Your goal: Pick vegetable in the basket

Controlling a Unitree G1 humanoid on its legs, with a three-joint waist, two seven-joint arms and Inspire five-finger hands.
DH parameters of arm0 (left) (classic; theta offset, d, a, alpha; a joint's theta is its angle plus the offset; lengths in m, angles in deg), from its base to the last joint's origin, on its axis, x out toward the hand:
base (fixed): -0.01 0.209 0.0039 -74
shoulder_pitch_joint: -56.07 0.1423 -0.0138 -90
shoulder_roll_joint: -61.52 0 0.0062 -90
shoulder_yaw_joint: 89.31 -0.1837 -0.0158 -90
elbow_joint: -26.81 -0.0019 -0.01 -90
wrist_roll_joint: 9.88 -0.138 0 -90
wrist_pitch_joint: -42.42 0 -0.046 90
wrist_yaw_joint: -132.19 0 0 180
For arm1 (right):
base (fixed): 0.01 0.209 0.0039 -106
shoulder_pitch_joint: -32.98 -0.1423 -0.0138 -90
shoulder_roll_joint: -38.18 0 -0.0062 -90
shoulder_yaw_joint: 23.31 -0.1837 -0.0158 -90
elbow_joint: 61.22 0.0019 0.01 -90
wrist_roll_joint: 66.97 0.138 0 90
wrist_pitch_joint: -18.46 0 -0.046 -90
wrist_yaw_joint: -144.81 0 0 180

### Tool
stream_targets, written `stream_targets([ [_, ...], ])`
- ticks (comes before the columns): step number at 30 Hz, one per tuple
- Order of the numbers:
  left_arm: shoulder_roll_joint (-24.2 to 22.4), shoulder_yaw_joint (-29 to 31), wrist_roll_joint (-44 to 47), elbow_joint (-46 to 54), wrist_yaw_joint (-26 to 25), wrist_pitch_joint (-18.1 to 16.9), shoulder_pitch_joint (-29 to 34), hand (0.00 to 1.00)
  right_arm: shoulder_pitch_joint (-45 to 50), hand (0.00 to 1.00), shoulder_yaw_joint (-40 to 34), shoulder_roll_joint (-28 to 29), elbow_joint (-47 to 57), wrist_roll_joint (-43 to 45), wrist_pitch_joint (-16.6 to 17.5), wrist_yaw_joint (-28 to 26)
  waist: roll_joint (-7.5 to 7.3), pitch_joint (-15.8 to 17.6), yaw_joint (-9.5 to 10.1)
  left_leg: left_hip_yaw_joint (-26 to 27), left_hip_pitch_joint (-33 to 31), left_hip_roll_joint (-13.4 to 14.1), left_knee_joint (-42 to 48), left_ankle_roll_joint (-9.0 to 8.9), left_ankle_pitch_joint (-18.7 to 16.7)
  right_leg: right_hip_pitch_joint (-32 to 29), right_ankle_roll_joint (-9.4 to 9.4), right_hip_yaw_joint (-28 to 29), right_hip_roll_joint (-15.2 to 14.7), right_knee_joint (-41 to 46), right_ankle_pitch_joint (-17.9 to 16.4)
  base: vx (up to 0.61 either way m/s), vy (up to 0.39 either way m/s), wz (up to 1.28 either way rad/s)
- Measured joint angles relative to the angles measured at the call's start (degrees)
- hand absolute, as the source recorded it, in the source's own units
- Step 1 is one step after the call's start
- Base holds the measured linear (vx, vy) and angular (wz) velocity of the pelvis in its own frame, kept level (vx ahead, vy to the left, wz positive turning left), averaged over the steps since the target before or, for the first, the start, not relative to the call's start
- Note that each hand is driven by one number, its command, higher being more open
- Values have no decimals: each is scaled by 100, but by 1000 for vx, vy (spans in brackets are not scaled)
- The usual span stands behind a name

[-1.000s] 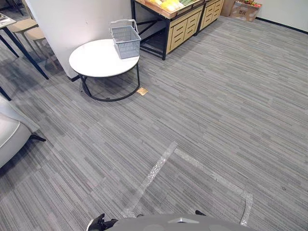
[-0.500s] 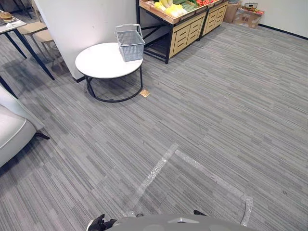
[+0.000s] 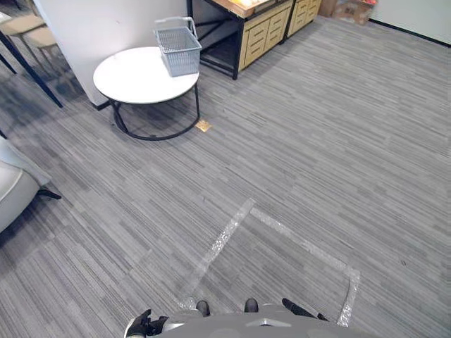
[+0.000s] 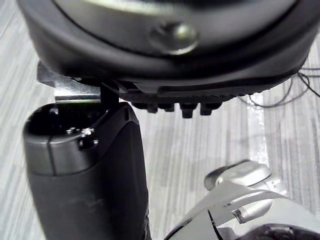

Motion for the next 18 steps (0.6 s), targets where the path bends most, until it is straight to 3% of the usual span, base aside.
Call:
stream_targets([
  [4,3,-1,-4,36,-99,-51,-29,100,12,100,114,-4,146,4,6,8,4,34,9,92,-398,24,1025,66,-632,-230,79,84,-120,606,-340,15,61,-7],
  [6,4,-1,-2,74,-107,-51,-34,100,12,100,112,1,162,4,8,7,0,72,10,92,-475,27,1211,102,-714,-286,100,86,-154,732,-394,-10,119,-2],
  [7,-1,5,47,143,-119,-78,-75,100,11,100,100,22,224,427,47,-15,-32,214,19,130,-720,57,2153,108,-1310,-536,184,42,-317,1667,-871,-37,159,-2],
  [10,25,7,87,144,-118,-77,-64,100,13,100,96,44,220,628,82,-43,-34,241,40,162,-773,50,2368,148,-1411,-652,183,-162,-421,1985,-992,-27,83,-5],
  [11,45,15,85,161,-106,-75,-69,100,17,100,32,45,266,630,96,-61,-81,271,46,165,-759,28,2362,340,-1607,-792,202,-222,-497,2332,-966,-22,32,-8],
  [12,52,38,84,173,-95,-80,-60,100,16,100,-90,81,342,646,94,-80,-72,319,72,180,-751,16,2356,396,-1640,-1053,112,-177,-562,2874,-900,-40,41,4],
  [13,75,31,84,171,-94,-77,-58,100,-10,100,-266,185,506,879,125,-117,-110,376,37,189,-687,-15,2302,409,-1641,-1756,-317,-12,-669,4159,-396,5,20,19],
  [14,86,27,85,176,-97,-75,-68,100,-23,100,-287,268,606,1211,225,-142,-109,501,-14,123,-490,-10,2219,457,-1607,-2104,-309,94,-638,4743,-292,72,2,47],
  [16,0,25,84,173,-115,-71,-6,100,13,100,-287,246,655,1407,260,-108,32,524,-102,-93,-272,135,2091,448,-1601,-2193,-225,174,-466,4241,-384,156,-14,53],
  [18,-40,-30,81,161,-122,-71,-27,100,72,100,-386,242,630,1477,271,-54,130,477,-84,-327,-232,199,1780,338,-1542,-2191,42,263,-394,2007,-211,276,-46,49],
])
